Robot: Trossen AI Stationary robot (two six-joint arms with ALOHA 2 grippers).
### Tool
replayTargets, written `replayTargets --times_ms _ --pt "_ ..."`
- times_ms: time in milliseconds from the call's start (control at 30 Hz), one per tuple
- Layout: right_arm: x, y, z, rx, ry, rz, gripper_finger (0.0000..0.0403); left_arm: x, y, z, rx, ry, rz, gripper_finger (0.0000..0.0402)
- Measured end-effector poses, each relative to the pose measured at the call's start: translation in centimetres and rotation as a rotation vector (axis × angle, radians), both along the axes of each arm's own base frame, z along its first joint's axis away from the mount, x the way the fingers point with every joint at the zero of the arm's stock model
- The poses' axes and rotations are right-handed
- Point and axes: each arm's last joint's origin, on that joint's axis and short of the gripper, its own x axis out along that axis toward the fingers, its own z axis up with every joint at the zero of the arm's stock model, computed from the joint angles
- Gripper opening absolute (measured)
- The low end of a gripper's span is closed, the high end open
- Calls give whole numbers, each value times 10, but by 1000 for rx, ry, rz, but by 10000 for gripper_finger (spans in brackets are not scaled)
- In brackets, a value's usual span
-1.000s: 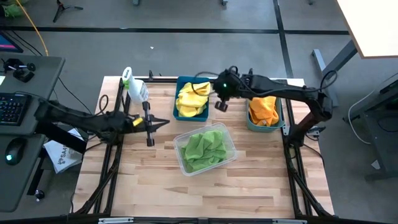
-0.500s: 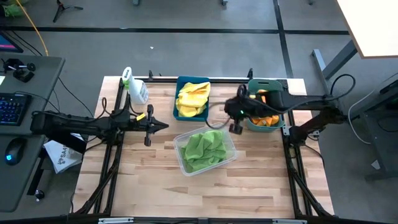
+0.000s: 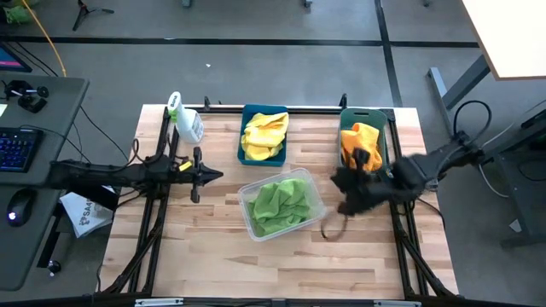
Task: Sort microfiber towel by color & place in baskets
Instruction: Return to Home Position
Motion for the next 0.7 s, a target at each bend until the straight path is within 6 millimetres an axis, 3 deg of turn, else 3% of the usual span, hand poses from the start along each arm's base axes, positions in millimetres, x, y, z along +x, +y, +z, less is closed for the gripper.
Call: replayTargets --times_ms 167,300,467,700 --pt "-27 26 -27 -4 -38 3 1 -6 -3 10 27 -100 -14 0" --pt "-35 26 -53 48 -89 -26 0 -10 -2 16 31 -161 -5 0" --pt "-16 1 -72 149 -193 36 0 -11 -2 17 -11 -175 -6 0" --pt "16 -59 -80 125 -459 245 0 -11 -2 16 -11 -173 -5 0"
